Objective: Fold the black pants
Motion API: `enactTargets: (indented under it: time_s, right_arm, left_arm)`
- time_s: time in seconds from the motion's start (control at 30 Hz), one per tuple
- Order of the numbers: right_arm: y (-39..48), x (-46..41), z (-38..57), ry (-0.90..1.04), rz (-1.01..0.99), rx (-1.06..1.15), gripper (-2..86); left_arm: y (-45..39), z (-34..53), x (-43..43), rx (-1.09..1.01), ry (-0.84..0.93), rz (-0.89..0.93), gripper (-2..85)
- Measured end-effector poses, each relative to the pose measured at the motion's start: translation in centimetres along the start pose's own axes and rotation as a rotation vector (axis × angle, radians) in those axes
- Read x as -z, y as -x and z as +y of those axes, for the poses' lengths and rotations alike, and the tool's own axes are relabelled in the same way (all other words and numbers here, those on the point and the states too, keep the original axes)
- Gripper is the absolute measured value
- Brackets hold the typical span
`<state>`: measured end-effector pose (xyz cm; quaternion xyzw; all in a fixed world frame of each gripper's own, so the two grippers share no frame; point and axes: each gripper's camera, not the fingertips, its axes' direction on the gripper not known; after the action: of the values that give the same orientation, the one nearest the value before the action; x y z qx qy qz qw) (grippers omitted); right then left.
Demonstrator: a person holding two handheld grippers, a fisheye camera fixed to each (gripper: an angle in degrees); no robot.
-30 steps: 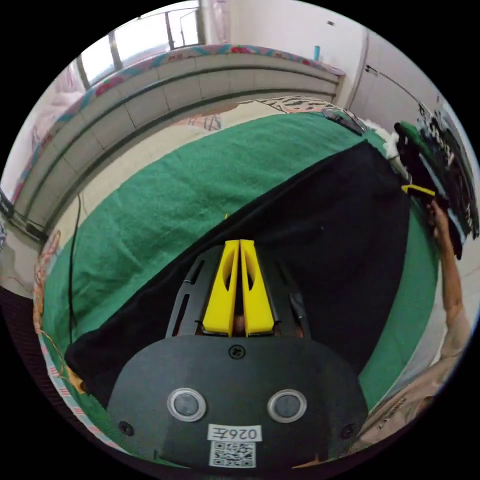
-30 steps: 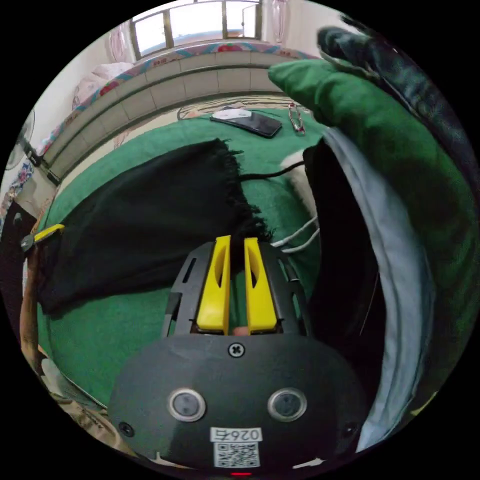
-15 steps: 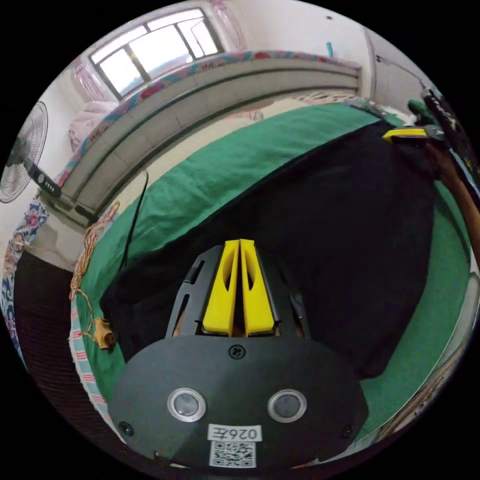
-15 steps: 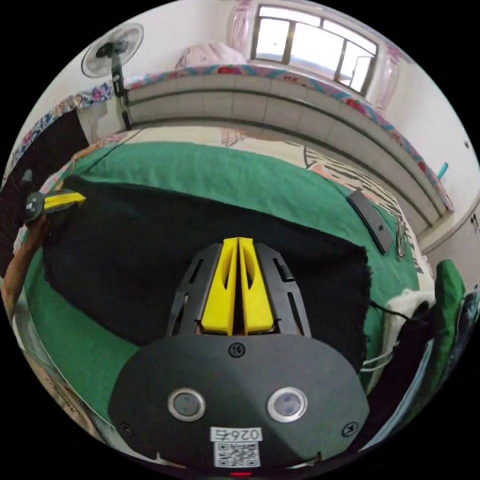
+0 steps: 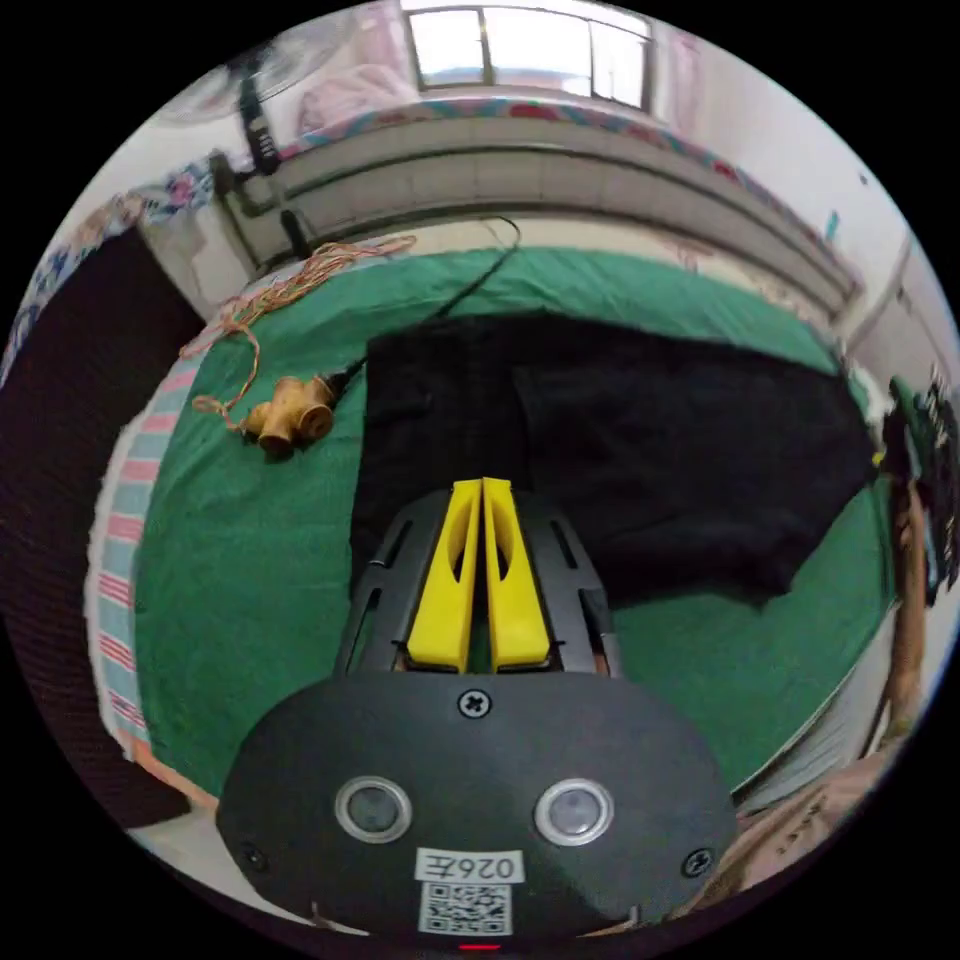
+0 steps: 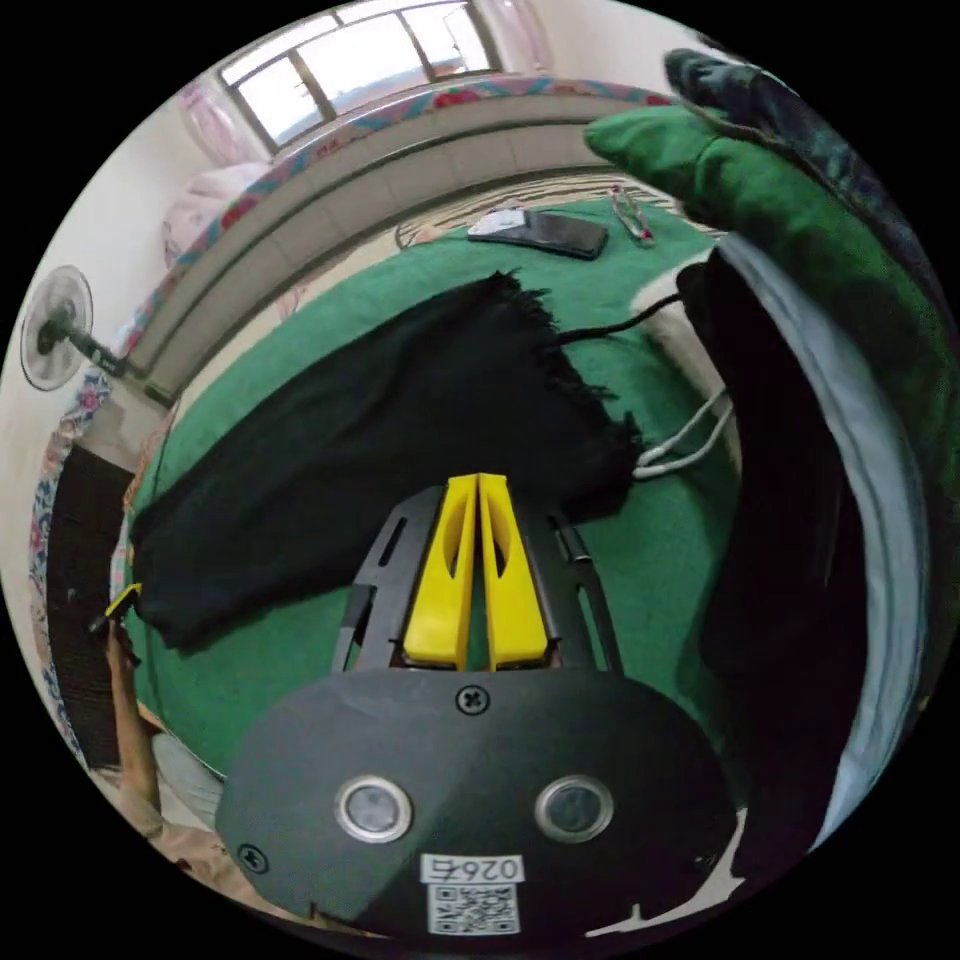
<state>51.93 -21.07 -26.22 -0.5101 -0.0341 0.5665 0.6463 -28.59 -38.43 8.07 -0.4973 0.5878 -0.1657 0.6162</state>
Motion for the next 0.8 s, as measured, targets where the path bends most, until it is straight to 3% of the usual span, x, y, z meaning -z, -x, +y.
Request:
enactTargets:
  time_s: [0.17,0.27,0.37,0.43,0.5,0.6,0.67,0.73,0.8]
  right_arm:
    - [8.0,4.0,3.6,-0.104,-0.318,0.238,-0.9]
    - [15.2,2.8,6.9,-0.028,-0.356,0.473,-0.9]
    - [22.0,0.1,10.2,0.105,-0.286,0.729,-0.9]
    - [25.5,-1.1,11.9,0.087,-0.23,0.839,-0.9]
    - [26.6,-2.2,12.7,0.056,-0.22,0.859,-0.9]
    - [26.3,-6.6,13.7,0.245,-0.148,0.903,-1.0]
    - [23.7,-5.0,13.1,0.19,-0.245,0.846,-1.1]
    - [19.5,-3.3,11.3,0.23,-0.328,0.752,-1.2]
    - [15.3,-1.9,9.3,0.193,-0.38,0.624,-1.2]
  left_arm:
    - [7.8,3.8,5.0,0.406,-0.289,0.339,-0.5]
    - [10.6,6.6,4.9,0.551,-0.307,0.348,1.9]
    - [13.8,7.4,5.0,0.632,-0.322,0.428,13.1]
    - [15.3,7.2,5.3,0.663,-0.293,0.353,22.2]
    - [16.9,6.6,4.6,0.689,-0.226,0.311,26.0]
    - [18.2,5.4,4.8,0.654,-0.158,0.188,24.2]
    - [19.3,4.6,5.5,0.635,-0.128,0.171,22.8]
    - [20.9,4.4,6.1,0.666,-0.117,0.211,13.4]
    - [23.4,5.0,6.8,0.761,-0.114,0.277,12.1]
